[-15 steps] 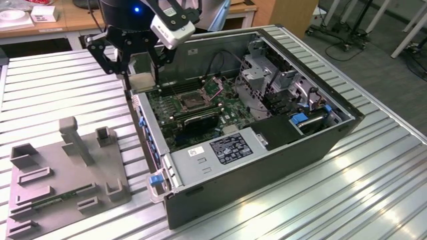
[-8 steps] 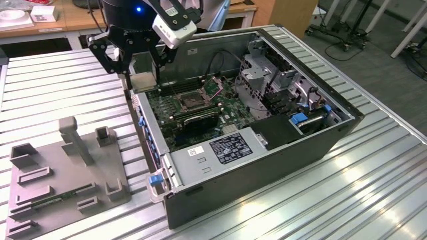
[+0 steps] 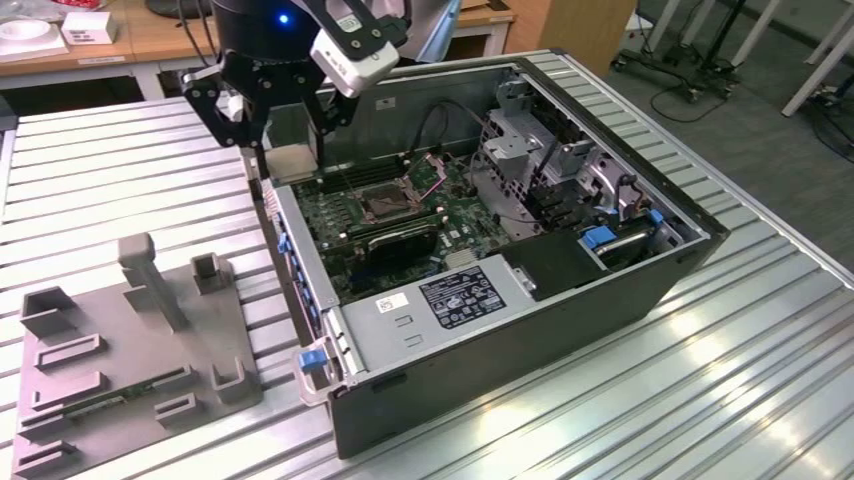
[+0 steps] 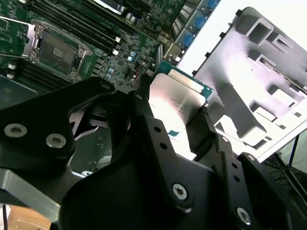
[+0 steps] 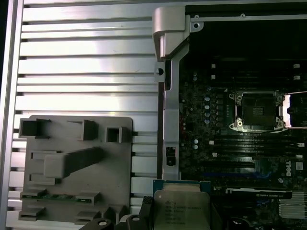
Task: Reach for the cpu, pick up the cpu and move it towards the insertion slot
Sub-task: 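Pick up the cpu and move it towards the insertion slot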
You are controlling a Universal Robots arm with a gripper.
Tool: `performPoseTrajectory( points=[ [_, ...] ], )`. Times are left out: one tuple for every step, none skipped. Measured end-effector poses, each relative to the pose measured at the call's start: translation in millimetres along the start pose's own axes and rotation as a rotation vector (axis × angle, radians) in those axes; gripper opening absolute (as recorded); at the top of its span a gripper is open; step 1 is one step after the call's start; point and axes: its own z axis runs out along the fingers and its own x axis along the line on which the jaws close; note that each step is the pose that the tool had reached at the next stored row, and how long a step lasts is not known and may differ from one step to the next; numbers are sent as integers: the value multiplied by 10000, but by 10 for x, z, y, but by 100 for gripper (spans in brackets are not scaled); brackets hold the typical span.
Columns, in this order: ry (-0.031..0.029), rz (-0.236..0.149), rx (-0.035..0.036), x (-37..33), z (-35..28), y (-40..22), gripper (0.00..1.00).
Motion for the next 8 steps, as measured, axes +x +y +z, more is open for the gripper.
performPoseTrajectory(
  points=[
    [0, 0, 0, -6, 0, 0, 55],
    [0, 0, 0, -11, 0, 0, 55],
    [-1, 0, 0, -17, 0, 0, 55],
    [-1, 0, 0, -23, 1, 0, 55],
    [0, 0, 0, -29, 0, -1, 55],
    [0, 0, 0, -34, 0, -1, 55],
    [0, 0, 1, -39, 0, -1, 55],
    [0, 0, 0, -45, 0, -1, 55]
  ],
)
